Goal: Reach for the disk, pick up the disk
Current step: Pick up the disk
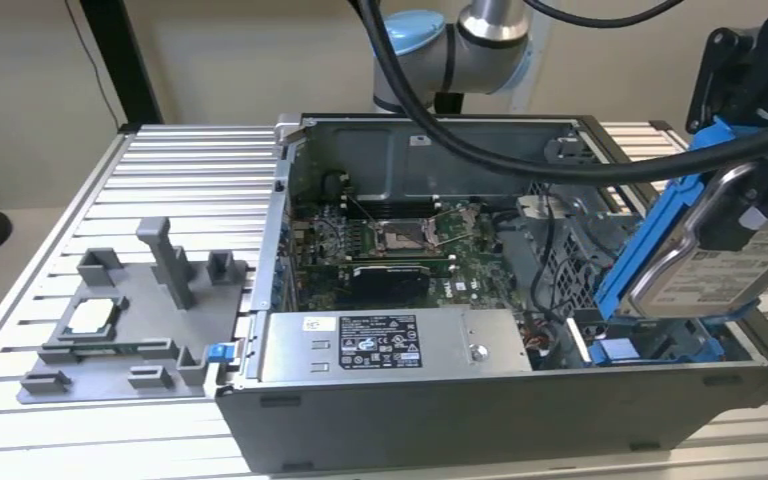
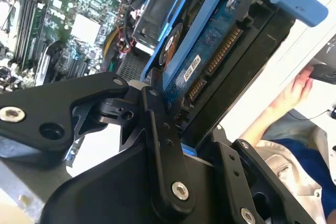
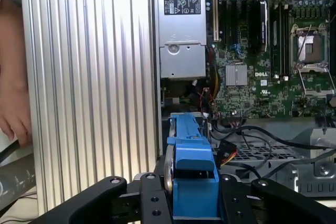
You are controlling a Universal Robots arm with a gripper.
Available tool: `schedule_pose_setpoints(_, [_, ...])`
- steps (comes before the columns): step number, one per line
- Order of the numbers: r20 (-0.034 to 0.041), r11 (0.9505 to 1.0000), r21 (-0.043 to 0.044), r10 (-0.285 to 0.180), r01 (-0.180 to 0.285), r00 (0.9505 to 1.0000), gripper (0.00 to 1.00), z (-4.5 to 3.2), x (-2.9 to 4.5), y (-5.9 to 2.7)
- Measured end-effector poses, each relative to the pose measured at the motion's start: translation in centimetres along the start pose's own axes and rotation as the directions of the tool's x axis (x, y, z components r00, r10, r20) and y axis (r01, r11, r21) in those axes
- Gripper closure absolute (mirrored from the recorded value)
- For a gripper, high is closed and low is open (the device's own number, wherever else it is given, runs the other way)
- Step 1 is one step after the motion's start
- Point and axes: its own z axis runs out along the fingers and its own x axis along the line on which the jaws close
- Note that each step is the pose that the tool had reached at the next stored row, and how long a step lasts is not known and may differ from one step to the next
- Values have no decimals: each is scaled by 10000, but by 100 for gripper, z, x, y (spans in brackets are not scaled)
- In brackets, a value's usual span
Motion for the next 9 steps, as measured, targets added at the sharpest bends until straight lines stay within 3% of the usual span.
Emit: schedule_pose_setpoints(9, [1, 10000, 0, 0, 0, 10000, 100, 4, 22, -4])
